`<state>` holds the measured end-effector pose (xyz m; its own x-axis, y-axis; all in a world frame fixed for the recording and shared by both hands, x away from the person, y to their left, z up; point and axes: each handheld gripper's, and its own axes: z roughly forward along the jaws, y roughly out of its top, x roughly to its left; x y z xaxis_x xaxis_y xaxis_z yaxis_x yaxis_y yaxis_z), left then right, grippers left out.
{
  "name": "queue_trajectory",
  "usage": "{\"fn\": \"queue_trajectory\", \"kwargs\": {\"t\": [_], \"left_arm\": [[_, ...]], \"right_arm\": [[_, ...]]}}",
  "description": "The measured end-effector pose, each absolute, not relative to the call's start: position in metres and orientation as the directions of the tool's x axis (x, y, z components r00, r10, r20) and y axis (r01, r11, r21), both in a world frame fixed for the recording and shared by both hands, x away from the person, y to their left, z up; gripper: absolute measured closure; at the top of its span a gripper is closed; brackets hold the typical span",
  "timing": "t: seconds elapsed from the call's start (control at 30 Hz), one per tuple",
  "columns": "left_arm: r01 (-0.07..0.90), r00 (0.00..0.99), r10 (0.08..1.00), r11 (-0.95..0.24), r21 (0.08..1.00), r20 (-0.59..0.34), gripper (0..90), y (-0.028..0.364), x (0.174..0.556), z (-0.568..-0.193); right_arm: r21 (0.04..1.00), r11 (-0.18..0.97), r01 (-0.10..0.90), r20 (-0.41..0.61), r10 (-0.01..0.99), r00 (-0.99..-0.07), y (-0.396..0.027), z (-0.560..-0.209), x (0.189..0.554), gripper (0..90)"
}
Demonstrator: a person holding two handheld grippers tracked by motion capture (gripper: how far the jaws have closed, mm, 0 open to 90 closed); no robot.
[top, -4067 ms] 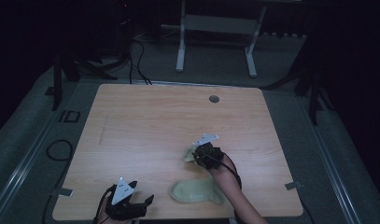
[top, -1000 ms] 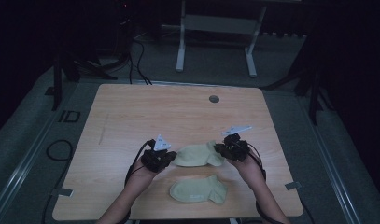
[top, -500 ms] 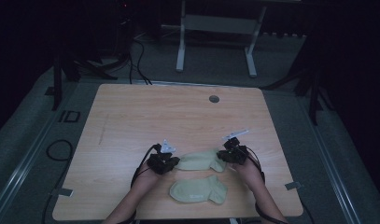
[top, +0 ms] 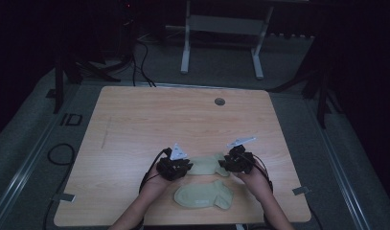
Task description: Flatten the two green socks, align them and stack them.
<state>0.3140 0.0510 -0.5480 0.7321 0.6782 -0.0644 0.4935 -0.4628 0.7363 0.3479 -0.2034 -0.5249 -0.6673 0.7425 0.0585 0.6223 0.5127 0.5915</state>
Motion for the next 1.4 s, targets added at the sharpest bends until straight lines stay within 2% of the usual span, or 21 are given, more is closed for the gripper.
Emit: {"fn": "queue_trajectory", "kwargs": {"t": [0.1, 0.17, 0.23, 0.47, 0.83, 1.03, 1.13, 1.4], "left_arm": [[0.525, 0.725, 0.684, -0.475, 0.706, -0.079, 75.8, 0.048, 0.321, -0.557], [0.522, 0.719, 0.694, -0.492, 0.697, -0.049, 74.1, 0.047, 0.324, -0.561], [0.521, 0.721, 0.691, -0.488, 0.700, -0.055, 74.1, 0.047, 0.326, -0.563], [0.518, 0.722, 0.690, -0.500, 0.694, -0.042, 74.1, 0.048, 0.326, -0.563], [0.535, 0.720, 0.691, -0.494, 0.685, -0.064, 74.1, 0.050, 0.327, -0.561], [0.541, 0.718, 0.689, -0.464, 0.702, -0.098, 63.4, 0.054, 0.322, -0.552], [0.533, 0.720, 0.688, -0.469, 0.705, -0.087, 54.6, 0.056, 0.314, -0.544], [0.522, 0.734, 0.672, -0.468, 0.713, -0.097, 47.5, 0.067, 0.283, -0.528]], "right_arm": [[0.567, 0.543, 0.620, 0.042, 0.732, -0.680, -0.199, -0.535, 0.345, 62.3], [0.546, 0.557, 0.626, 0.028, 0.734, -0.678, -0.199, -0.543, 0.345, 62.2], [0.563, 0.539, 0.626, 0.034, 0.742, -0.669, -0.202, -0.546, 0.344, 61.6], [0.568, 0.597, 0.567, -0.037, 0.706, -0.707, -0.208, -0.548, 0.340, 52.8], [0.571, 0.605, 0.555, -0.020, 0.686, -0.728, -0.220, -0.548, 0.342, 53.0], [0.587, 0.594, 0.550, 0.012, 0.674, -0.739, -0.216, -0.533, 0.338, 52.4], [0.604, 0.594, 0.532, 0.012, 0.660, -0.751, -0.215, -0.523, 0.331, 52.4], [0.619, 0.602, 0.505, 0.029, 0.624, -0.781, -0.210, -0.513, 0.308, 51.0]]}}
